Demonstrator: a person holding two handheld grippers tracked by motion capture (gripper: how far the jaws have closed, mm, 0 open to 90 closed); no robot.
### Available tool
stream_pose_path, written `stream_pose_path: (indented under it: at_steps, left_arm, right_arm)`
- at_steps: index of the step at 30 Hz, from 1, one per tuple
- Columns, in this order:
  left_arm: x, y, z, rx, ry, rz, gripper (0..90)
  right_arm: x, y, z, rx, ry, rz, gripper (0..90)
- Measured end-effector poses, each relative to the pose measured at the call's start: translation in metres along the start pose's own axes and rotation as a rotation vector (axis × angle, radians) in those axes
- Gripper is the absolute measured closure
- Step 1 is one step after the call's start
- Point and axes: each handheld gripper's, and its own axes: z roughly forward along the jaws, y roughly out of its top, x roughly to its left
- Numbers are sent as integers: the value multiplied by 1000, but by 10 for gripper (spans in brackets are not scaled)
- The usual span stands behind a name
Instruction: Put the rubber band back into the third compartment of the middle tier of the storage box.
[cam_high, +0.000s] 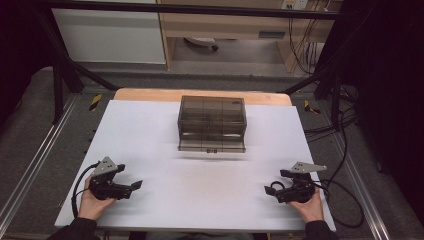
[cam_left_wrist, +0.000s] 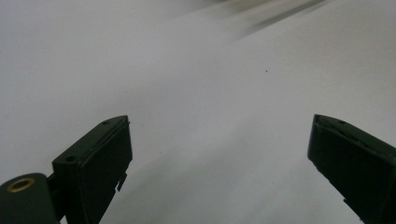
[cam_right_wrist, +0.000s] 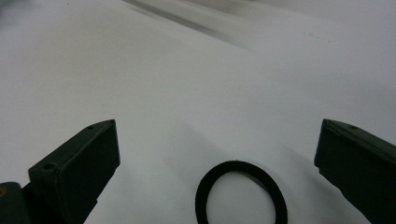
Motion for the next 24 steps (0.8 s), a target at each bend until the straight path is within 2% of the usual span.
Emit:
stream_pose_path:
  at_steps: [10, 24]
  left_arm:
    - [-1, 0, -1, -5, 1, -5, 63]
    - [-1, 0, -1, -5, 5, -4, 67]
  right_arm:
    - [-1, 0, -2, 15, -10, -1, 7]
    - [-8, 2, -9, 56, -52, 19, 32]
